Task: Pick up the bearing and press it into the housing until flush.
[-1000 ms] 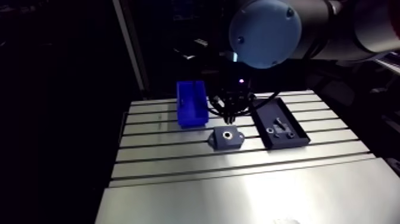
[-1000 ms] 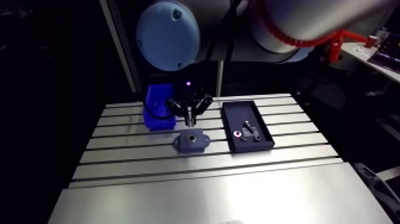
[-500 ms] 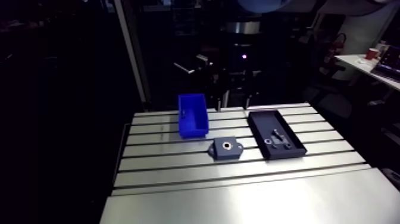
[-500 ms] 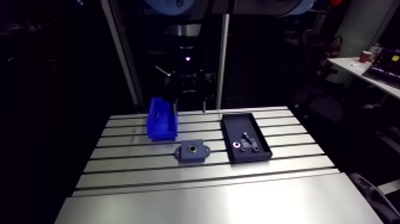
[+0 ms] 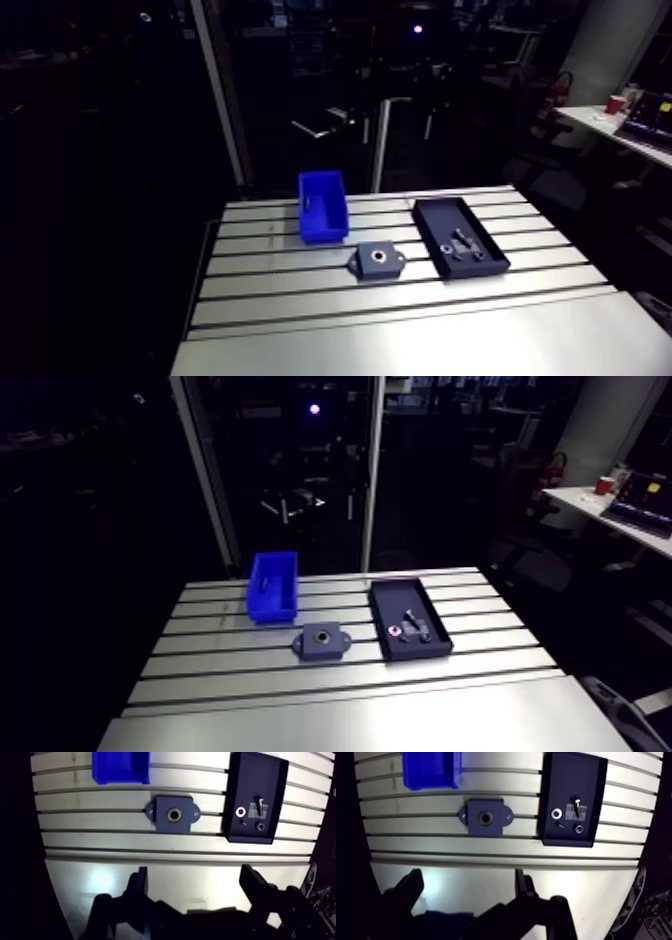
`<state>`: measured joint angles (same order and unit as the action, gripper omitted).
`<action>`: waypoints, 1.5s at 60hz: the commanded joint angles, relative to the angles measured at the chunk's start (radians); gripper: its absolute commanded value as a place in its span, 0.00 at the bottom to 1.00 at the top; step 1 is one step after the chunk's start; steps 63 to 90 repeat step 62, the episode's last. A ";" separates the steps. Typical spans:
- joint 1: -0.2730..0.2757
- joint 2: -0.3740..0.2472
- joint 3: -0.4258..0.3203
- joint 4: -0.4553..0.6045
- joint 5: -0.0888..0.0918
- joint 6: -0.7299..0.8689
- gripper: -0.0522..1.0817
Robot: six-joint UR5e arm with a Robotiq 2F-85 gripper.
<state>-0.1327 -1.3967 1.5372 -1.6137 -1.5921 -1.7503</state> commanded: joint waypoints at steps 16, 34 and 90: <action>-0.004 -0.063 -0.084 0.091 0.008 0.005 0.05; -0.004 -0.063 -0.082 0.090 0.011 0.004 0.05; -0.004 -0.076 -0.060 0.085 0.011 0.005 0.05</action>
